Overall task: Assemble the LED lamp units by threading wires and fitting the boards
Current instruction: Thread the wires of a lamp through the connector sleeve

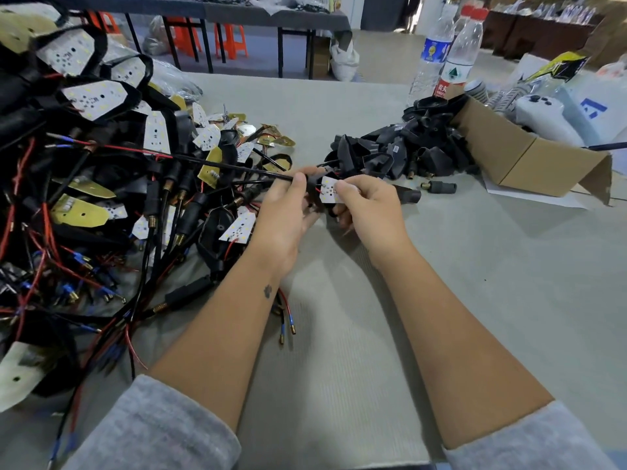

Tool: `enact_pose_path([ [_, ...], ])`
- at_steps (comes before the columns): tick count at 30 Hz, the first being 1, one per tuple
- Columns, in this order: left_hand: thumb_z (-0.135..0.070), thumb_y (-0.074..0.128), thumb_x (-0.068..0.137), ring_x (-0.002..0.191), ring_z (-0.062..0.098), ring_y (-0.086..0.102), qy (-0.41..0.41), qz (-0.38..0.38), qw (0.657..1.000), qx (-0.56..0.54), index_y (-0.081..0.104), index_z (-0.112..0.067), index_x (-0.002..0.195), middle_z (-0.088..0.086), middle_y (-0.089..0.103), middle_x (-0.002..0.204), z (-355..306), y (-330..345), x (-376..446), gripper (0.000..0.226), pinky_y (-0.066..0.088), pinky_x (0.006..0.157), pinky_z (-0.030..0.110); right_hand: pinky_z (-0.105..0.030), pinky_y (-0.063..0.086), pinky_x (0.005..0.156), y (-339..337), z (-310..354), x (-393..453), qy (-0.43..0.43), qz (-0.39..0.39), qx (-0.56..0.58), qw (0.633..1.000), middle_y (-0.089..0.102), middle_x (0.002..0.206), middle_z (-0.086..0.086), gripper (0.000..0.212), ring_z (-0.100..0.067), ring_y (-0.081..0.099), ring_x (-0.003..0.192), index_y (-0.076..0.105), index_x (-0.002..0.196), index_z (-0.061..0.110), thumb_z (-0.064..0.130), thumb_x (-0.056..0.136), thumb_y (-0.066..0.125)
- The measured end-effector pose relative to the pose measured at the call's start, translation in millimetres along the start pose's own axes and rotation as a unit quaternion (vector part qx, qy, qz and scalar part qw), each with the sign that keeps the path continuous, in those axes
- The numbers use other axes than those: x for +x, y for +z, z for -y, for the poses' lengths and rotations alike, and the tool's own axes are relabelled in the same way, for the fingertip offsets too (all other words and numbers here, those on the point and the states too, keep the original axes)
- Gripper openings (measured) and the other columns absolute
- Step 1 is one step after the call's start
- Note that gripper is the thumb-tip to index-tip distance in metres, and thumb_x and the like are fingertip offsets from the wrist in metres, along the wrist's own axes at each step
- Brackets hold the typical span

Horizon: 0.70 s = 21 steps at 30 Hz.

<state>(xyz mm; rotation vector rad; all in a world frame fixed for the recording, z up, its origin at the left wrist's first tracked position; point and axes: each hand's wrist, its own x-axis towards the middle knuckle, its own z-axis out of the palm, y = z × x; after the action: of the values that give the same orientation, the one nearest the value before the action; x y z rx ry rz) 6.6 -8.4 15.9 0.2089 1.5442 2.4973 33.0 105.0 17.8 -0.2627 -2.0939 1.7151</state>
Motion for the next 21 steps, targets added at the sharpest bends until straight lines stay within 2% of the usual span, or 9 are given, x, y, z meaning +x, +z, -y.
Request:
enact_pose_path([
  [3,-0.021,0.036,0.106,0.088,0.016,0.067,-0.002,0.01,1.0,0.002,0.062,-0.019,0.098,0.002,0.069,0.101,0.0,-0.1,0.8,0.027,0.056,0.079,0.028,-0.019,0.039,0.044,-2.6,2.1,0.7,0.025,-0.008,0.069,0.997,0.059,0.058,-0.002,0.017,-0.01,0.049,0.044,0.064,0.081,0.012,0.009,0.094,0.054],
  [5,-0.021,0.035,0.106,0.09,0.017,0.07,-0.004,0.01,1.0,-0.016,0.06,-0.017,0.102,0.004,0.07,0.103,1.5,0.3,2.3,0.026,0.056,0.077,0.027,-0.02,0.038,0.045,-3.3,1.5,0.7,0.029,-0.005,0.067,0.997,0.059,0.059,-0.001,0.018,-0.011,0.048,0.045,0.063,0.079,0.014,0.009,0.094,0.054],
  [8,-0.021,0.033,0.107,0.094,0.021,0.069,0.011,0.008,1.0,-0.022,0.058,-0.016,0.103,-0.001,0.071,0.103,4.3,0.8,6.0,0.026,0.057,0.083,0.033,-0.022,0.038,0.054,-4.4,-2.8,2.3,-0.021,-0.035,-0.054,0.998,0.056,0.055,0.012,0.02,-0.005,0.046,0.052,0.063,0.07,0.02,0.017,0.09,0.06],
  [10,-0.023,0.031,0.107,0.091,0.02,0.069,0.021,0.006,1.0,-0.013,0.057,-0.017,0.101,-0.005,0.073,0.099,5.2,0.8,8.3,0.028,0.058,0.084,0.034,-0.025,0.037,0.057,-4.4,-5.8,2.5,-0.043,-0.057,-0.136,0.988,0.054,0.055,0.013,0.023,-0.002,0.047,0.056,0.059,0.064,0.024,0.027,0.087,0.064],
  [12,-0.024,0.029,0.107,0.087,0.018,0.07,0.026,0.003,1.0,-0.008,0.057,-0.018,0.1,-0.005,0.073,0.098,5.4,0.6,9.6,0.029,0.058,0.081,0.034,-0.027,0.037,0.058,-4.6,-7.8,3.8,-0.047,-0.088,-0.161,0.982,0.053,0.065,0.011,0.026,-0.004,0.047,0.062,0.051,0.066,0.025,0.034,0.084,0.068],
  [14,-0.026,0.029,0.107,0.086,0.016,0.07,0.036,0.004,0.999,0.012,0.057,-0.019,0.098,-0.005,0.074,0.099,5.0,-0.6,10.0,0.03,0.058,0.078,0.032,-0.026,0.038,0.06,-6.5,-7.8,6.0,-0.041,-0.095,-0.163,0.981,0.052,0.078,0.008,0.028,-0.006,0.048,0.069,0.047,0.076,0.024,0.034,0.079,0.073],
  [16,-0.027,0.029,0.107,0.084,0.015,0.07,0.042,0.004,0.998,0.036,0.057,-0.02,0.094,-0.004,0.074,0.099,4.7,-1.3,8.9,0.031,0.057,0.073,0.03,-0.023,0.042,0.065,-7.0,-7.2,3.8,-0.033,-0.065,-0.157,0.985,0.05,0.087,0.007,0.031,-0.007,0.048,0.074,0.047,0.089,0.025,0.028,0.077,0.076],
  [18,-0.027,0.031,0.106,0.084,0.016,0.069,0.037,-0.011,0.997,0.059,0.059,-0.022,0.089,-0.003,0.074,0.095,3.3,-1.5,8.4,0.033,0.057,0.071,0.031,-0.019,0.043,0.066,-6.5,-2.5,1.4,-0.029,-0.016,-0.109,0.993,0.052,0.087,0.006,0.027,-0.005,0.049,0.071,0.052,0.094,0.024,0.016,0.079,0.073],
  [21,-0.03,0.048,0.094,0.082,0.021,0.063,0.02,-0.055,0.99,0.126,0.065,-0.024,0.071,0.001,0.067,0.083,-2.7,-3.0,9.0,0.029,0.05,0.078,0.04,-0.015,0.039,0.054,-2.0,10.2,2.8,0.032,0.073,0.008,0.997,0.054,0.066,0.007,0.02,-0.003,0.048,0.055,0.059,0.076,0.016,-0.001,0.085,0.056],
])
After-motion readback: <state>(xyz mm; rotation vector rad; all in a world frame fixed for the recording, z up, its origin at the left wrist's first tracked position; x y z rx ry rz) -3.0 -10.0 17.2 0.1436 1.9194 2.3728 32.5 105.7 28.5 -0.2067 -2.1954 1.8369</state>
